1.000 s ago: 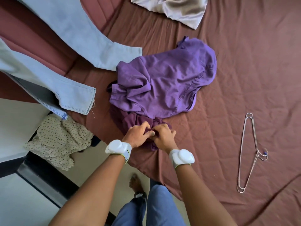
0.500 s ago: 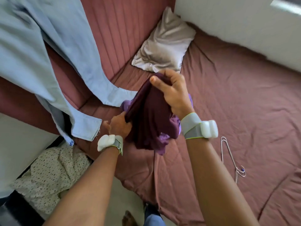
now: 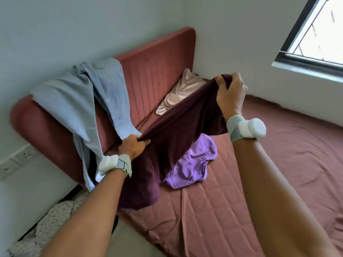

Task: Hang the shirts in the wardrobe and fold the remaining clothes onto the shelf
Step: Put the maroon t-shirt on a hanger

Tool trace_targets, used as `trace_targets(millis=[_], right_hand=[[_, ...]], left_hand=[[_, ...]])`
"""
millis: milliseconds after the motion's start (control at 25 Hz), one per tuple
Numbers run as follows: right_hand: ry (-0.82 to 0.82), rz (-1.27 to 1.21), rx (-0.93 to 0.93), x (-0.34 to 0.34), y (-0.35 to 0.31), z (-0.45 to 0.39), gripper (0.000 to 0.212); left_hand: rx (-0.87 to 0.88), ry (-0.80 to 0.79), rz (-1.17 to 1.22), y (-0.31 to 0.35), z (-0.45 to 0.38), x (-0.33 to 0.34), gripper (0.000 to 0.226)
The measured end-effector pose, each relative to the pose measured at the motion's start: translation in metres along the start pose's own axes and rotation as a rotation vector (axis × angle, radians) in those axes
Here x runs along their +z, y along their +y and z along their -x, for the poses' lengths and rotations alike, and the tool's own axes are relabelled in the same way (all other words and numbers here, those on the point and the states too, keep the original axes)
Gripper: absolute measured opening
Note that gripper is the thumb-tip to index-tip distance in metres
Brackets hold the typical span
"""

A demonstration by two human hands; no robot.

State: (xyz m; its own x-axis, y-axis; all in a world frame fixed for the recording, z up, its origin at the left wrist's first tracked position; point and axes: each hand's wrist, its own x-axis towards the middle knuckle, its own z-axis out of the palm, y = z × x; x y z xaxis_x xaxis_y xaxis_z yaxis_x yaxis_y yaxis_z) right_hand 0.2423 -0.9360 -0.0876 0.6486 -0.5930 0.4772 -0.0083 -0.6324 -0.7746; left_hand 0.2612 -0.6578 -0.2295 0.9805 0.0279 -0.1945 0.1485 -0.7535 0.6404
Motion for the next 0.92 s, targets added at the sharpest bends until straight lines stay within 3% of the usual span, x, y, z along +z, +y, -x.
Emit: trace_targets(millis=[40, 120, 200, 280, 360, 400, 440, 520, 560, 640, 800, 920], right_hand=[[-0.085, 0.121, -0.008, -0.001, -0.002, -0.002, 0.039], [-0.429, 0.472, 0.004, 0.002, -0.001, 0.010, 0.069], [-0.751, 0.649, -0.073, 0.003, -0.001, 0.043, 0.093], [-1.101, 0.524, -0.151, 0.004, 0.004, 0.087, 0.096], [-1.389, 0.312, -0.003, 0.008, 0.019, 0.134, 0.107], [-1.368, 0.260, 0.068, 0.012, 0.035, 0.154, 0.111], [-1.236, 0.198, 0.135, 0.017, 0.052, 0.165, 0.099], [-0.872, 0.075, 0.281, 0.023, 0.085, 0.171, 0.030], [-0.756, -0.016, 0.389, 0.019, 0.089, 0.170, 0.011], [-0.696, -0.121, 0.476, 0.011, 0.089, 0.158, 0.028], [-0.726, 0.013, 0.285, -0.006, 0.060, 0.129, 0.061], [-0.629, -0.301, 0.423, -0.007, 0.034, 0.116, 0.052]], left_hand=[[-0.054, -0.059, 0.057, -0.001, 0.003, 0.000, 0.039], [-0.154, -0.171, 0.209, 0.004, 0.008, 0.003, 0.046], [-0.305, -0.259, 0.571, 0.015, 0.009, 0.005, 0.047], [-0.469, -0.401, 0.872, 0.033, 0.014, 0.011, 0.036], [-0.519, -0.471, 1.030, 0.052, 0.024, 0.021, 0.021], [-0.502, -0.505, 1.055, 0.059, 0.032, 0.026, 0.020], [-0.483, -0.566, 1.094, 0.065, 0.041, 0.030, 0.021], [-0.346, -0.671, 1.051, 0.070, 0.056, 0.033, 0.017], [-0.256, -0.681, 0.997, 0.068, 0.060, 0.030, 0.016], [-0.160, -0.641, 0.935, 0.069, 0.059, 0.023, 0.025], [-0.380, -0.479, 1.073, 0.085, 0.043, -0.009, 0.014], [-0.270, -0.306, 1.392, 0.090, 0.037, -0.027, 0.017]])
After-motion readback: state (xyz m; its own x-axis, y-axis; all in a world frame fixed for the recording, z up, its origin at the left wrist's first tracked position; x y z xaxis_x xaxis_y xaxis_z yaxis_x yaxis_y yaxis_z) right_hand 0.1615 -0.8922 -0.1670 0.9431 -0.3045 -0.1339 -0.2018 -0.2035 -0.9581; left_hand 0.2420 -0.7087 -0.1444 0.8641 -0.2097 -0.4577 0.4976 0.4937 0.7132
